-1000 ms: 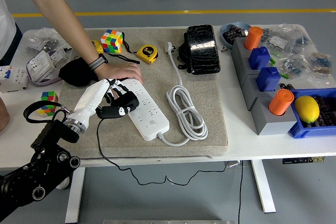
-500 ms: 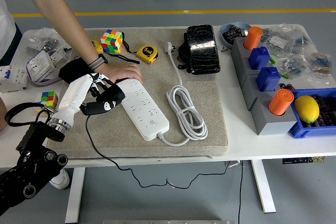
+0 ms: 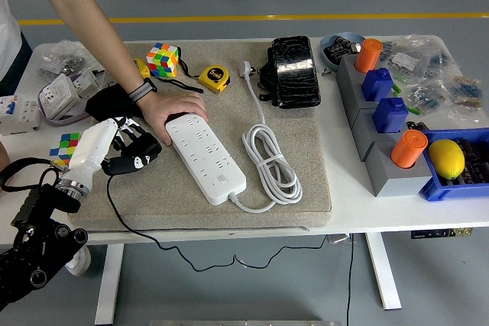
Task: Put the plug near the board,insert it into the board,press the button,pull the plug out
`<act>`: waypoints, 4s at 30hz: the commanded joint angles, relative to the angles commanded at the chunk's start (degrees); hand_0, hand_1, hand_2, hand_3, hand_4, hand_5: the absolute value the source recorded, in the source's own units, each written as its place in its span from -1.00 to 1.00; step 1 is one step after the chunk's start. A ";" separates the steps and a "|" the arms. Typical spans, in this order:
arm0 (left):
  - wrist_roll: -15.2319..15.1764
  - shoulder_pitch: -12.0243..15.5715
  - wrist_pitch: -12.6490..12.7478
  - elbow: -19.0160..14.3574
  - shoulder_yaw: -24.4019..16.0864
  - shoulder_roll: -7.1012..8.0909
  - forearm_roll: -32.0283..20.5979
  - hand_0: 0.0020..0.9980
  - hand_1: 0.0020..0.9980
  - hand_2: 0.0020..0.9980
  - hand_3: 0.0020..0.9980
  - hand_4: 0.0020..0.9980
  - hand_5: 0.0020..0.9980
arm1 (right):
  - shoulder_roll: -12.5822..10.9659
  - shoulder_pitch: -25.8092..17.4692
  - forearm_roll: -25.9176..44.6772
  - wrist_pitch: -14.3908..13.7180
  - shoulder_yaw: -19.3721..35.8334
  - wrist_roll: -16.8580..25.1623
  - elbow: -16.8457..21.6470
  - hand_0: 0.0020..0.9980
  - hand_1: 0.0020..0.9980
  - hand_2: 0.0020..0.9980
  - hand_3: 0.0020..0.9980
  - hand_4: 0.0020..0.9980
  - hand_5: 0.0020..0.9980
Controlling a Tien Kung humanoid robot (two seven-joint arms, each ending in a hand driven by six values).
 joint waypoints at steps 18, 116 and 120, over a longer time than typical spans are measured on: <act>-1.30 0.49 -1.01 -1.08 -1.52 0.28 0.20 -0.25 -0.11 0.00 0.14 1.00 -0.27 | 0.01 0.05 0.01 0.00 -0.04 -0.01 -0.03 -0.02 0.16 0.08 0.02 0.68 -0.29; -6.96 5.74 -6.73 -11.51 -16.00 2.50 -31.62 -0.37 -0.29 -0.03 0.07 0.61 -0.63 | -0.16 0.73 5.36 1.09 -13.23 -4.05 -0.11 0.00 0.20 0.12 0.03 0.72 -0.22; -6.68 6.25 -6.88 -12.12 -16.32 2.35 -31.22 -0.37 -0.29 -0.03 0.07 0.62 -0.62 | -0.35 1.10 5.43 1.09 -12.85 -3.82 -0.11 0.00 0.20 0.12 0.03 0.72 -0.21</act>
